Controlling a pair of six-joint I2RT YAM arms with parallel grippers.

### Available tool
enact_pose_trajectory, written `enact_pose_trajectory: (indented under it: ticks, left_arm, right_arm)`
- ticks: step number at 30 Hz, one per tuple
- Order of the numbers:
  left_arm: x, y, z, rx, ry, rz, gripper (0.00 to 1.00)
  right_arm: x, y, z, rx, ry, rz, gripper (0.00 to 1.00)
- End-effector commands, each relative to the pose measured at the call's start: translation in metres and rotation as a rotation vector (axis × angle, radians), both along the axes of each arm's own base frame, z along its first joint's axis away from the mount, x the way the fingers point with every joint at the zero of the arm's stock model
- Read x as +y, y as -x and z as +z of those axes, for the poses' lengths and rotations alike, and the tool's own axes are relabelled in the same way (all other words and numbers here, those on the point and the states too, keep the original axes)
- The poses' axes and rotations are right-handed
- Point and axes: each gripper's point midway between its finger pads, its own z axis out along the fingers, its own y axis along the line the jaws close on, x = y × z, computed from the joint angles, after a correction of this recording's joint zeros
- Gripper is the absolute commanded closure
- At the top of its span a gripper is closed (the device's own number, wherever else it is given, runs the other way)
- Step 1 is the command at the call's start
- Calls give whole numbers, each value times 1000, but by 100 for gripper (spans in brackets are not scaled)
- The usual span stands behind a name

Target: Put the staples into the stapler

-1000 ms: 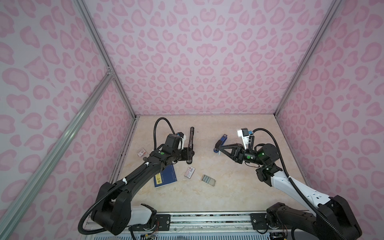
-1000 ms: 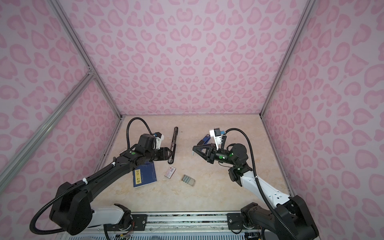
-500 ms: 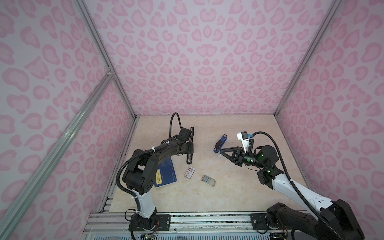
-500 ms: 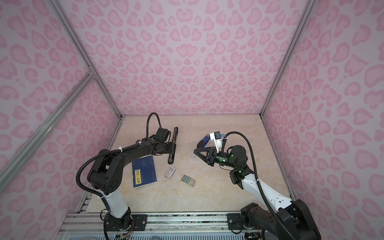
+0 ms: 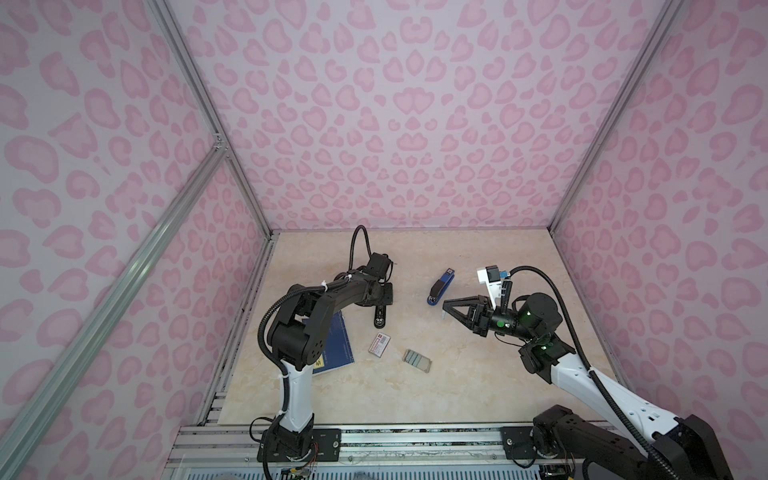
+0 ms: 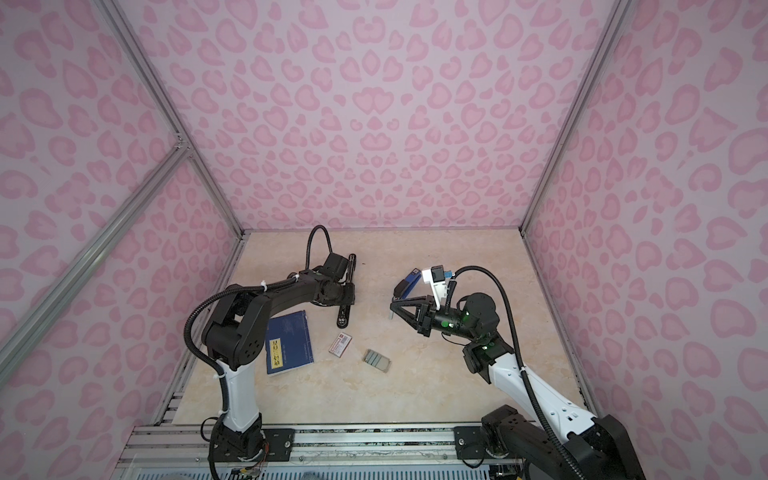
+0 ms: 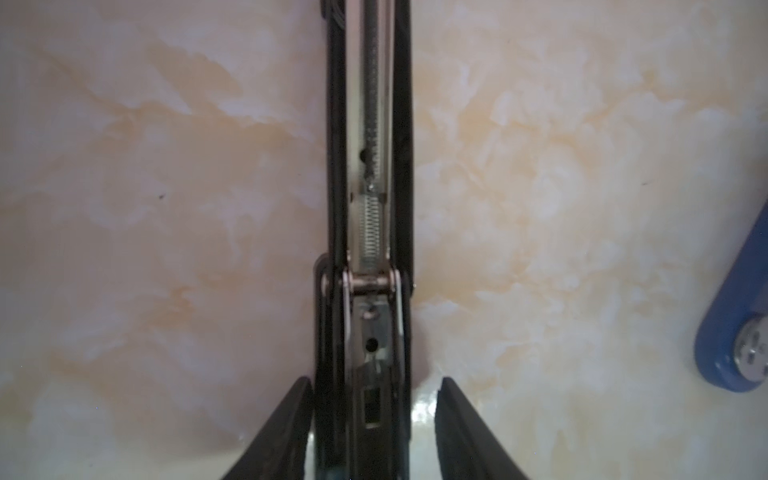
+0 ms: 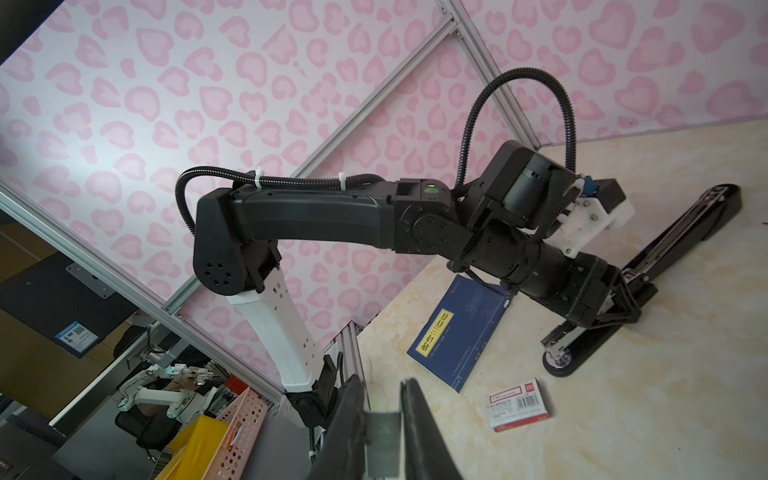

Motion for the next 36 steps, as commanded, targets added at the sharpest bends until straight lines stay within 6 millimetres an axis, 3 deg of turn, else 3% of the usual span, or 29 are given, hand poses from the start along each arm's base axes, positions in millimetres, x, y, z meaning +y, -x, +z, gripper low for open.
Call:
enact_pose_trajectory:
  ticks: [1, 12, 25, 31, 36]
  left_arm:
    - [-13, 15, -1, 55, 58, -11, 50]
    - [-43, 36, 0, 68, 76, -55, 51]
    - [-51, 62, -8, 106, 77, -59, 52]
    - [-58, 65, 4, 100, 114, -58, 46]
    - [-57, 66, 29, 59, 143, -58, 44]
  right_arm:
    - [0, -1, -1, -6, -5, -3, 81]
    - [0, -4, -6, 2, -3, -10, 81]
    - [1, -10, -12, 16, 5, -27, 81]
    - [0, -14, -15, 20, 17, -48, 80]
    - [-1, -23, -15, 20, 55, -93, 79]
